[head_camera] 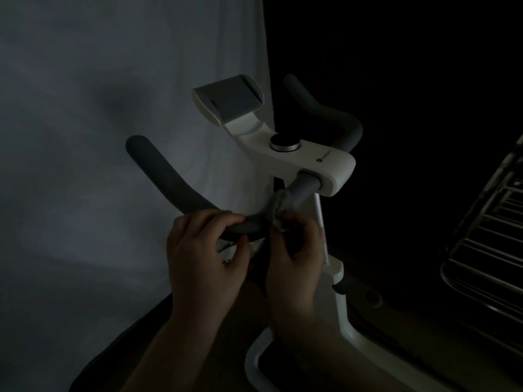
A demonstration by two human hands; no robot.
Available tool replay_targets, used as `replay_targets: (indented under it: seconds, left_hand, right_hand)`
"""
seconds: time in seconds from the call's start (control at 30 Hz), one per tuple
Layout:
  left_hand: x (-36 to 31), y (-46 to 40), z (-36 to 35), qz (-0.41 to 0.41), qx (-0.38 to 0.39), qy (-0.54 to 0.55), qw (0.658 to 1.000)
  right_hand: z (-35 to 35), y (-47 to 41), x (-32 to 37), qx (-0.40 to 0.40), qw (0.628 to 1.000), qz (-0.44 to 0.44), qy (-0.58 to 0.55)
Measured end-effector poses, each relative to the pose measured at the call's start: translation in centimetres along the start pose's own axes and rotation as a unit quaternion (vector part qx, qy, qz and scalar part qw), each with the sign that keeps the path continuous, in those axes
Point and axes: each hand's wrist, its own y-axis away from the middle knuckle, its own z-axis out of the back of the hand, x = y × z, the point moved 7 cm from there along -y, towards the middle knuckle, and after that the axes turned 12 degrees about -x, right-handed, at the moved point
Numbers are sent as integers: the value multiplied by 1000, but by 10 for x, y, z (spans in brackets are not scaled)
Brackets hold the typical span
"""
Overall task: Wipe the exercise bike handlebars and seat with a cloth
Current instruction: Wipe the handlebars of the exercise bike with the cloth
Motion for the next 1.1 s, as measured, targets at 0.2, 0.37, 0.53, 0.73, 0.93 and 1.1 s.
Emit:
replay_targets:
  seconds: [0.2,0.37,0.53,0.73,0.93,1.1]
  left_hand:
    - [-1,2,-2,0,-2,-7,1000]
    - [-4,-2,-3,-2,-17,-18,1000]
    - [-6,-12,-4,-20,-25,-7,999]
    - [-4,-6,-5,1,-30,2,1000]
    - [-1,-4,-7,-6,-27,4,1000]
    - [1,-5,-7,-16,-21,18,999]
  right_hand:
    - [-9,-56,28,103,951,190,220]
    - [-12,-98,30,108,917,221,314]
    - [-22,-93,35,165,904,251,303]
    - [-26,-57,46,232,884,285,287]
    - [-31,-53,52,236,874,281,318]
    - [-33,-68,45,271,908,165,273]
